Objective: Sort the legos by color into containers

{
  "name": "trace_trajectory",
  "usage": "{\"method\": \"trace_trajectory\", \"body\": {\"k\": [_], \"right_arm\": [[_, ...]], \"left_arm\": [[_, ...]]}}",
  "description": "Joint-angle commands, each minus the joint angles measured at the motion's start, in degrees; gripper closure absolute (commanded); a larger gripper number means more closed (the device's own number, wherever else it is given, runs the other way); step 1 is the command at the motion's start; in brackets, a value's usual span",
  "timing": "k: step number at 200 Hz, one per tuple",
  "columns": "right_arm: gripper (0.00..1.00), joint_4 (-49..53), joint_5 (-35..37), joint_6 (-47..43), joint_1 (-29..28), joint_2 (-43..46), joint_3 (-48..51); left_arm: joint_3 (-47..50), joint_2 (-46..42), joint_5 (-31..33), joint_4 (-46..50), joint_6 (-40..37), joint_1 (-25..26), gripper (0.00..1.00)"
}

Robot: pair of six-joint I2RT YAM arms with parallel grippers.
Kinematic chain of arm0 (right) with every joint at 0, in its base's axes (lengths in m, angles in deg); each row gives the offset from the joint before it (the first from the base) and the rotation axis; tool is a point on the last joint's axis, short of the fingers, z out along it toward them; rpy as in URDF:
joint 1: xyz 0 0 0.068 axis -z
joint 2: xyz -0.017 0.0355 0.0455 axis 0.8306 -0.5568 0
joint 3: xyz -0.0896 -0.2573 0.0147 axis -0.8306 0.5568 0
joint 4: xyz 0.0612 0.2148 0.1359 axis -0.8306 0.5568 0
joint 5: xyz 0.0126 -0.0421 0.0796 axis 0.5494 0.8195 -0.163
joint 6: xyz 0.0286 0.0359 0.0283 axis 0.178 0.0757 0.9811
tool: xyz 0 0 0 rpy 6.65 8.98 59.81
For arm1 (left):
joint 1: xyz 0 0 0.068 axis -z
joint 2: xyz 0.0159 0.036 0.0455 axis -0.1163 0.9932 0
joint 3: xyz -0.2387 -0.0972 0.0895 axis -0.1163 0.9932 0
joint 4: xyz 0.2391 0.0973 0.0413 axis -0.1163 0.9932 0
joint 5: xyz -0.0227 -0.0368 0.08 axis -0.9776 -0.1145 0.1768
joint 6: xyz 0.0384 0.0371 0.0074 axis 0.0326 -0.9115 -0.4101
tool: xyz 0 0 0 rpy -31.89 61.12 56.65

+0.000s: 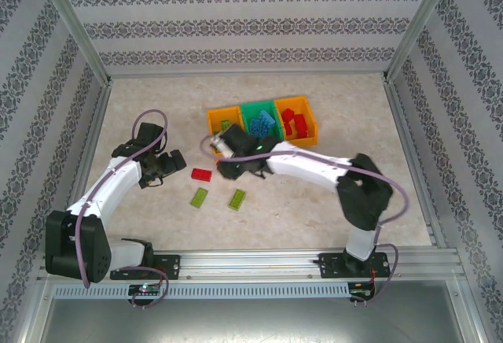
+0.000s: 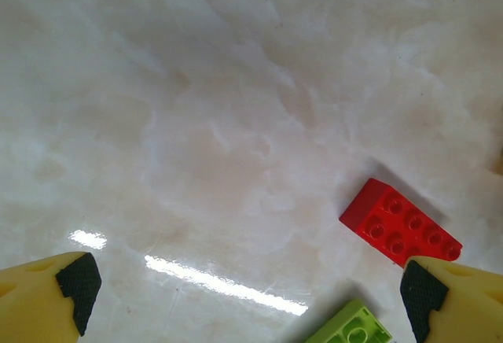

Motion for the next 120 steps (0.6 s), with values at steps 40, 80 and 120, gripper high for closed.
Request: {"method": "trace_trajectory", "body": {"k": [40,80,120], "right_arm": [[0.87,-0.1,-2.4,5.9,26.8,4.2,1.1],[0.87,4.0,-3.3,4.8,34.1,-4.0,-7.2],[0.75,7.1,-2.5,5.3,35.7,-11.6,-14.3]], "left_arm": [[1.4,-1.5,-2.0,-2.5,-1.2,0.6,0.00],[2.3,-1.3,-2.5,-2.9,-1.1,0.9,0.00],[2.1,-1.1,-3.1,-2.7,-1.0,1.6,0.00]]}}
